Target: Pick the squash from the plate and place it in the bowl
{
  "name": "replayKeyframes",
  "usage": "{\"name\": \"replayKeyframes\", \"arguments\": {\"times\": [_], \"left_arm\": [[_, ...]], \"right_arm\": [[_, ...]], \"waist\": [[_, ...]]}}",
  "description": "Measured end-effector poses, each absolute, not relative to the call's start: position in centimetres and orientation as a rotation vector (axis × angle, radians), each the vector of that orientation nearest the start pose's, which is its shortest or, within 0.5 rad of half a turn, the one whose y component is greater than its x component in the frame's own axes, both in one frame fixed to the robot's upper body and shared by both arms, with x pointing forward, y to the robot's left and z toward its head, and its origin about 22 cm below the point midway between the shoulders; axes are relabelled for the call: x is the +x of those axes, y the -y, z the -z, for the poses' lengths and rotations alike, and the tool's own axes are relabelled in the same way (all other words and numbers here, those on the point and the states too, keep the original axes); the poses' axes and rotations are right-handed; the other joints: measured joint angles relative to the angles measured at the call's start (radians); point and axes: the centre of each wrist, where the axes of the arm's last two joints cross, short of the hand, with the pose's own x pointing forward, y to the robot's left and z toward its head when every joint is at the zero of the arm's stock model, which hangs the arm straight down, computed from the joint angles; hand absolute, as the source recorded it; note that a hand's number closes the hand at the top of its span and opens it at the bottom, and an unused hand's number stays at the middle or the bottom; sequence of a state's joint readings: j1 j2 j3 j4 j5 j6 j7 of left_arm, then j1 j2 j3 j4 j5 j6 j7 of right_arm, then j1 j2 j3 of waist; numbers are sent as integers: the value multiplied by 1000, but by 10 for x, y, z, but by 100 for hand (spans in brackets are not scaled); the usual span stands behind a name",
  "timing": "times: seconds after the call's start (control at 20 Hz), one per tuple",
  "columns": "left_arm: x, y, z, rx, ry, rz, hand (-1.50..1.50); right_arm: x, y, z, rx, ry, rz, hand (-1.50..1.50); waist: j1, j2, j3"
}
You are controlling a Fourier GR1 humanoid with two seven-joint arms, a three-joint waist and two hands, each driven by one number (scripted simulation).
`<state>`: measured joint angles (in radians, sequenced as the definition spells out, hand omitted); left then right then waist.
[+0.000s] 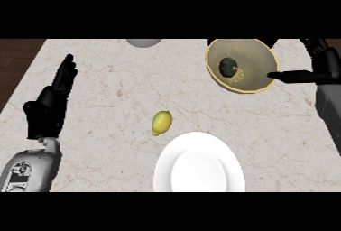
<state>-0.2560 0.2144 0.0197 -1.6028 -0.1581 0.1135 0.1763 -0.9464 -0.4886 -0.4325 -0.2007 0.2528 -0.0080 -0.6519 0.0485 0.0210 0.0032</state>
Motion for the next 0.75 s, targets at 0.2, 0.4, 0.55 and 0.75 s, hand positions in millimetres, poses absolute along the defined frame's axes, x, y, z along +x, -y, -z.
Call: {"name": "replayKeyframes", "arguments": {"times": [0.2,0.4,0.55,0.75], "left_arm": [[293,-257,-80,355,1675,191,0],[294,-257,-79,360,1672,187,0],[294,-262,-80,373,1666,188,0],[290,-264,-81,373,1659,180,0]], "right_arm": [[396,398,-51,-329,1823,-179,-150],[385,411,-44,-264,1832,-214,-150],[378,417,-38,-230,1846,-228,-150],[366,425,-25,-213,1849,-239,-150]], "waist": [[-10,-4,0],[-15,-6,-1],[-19,-9,-1],[-23,-11,-1]]}}
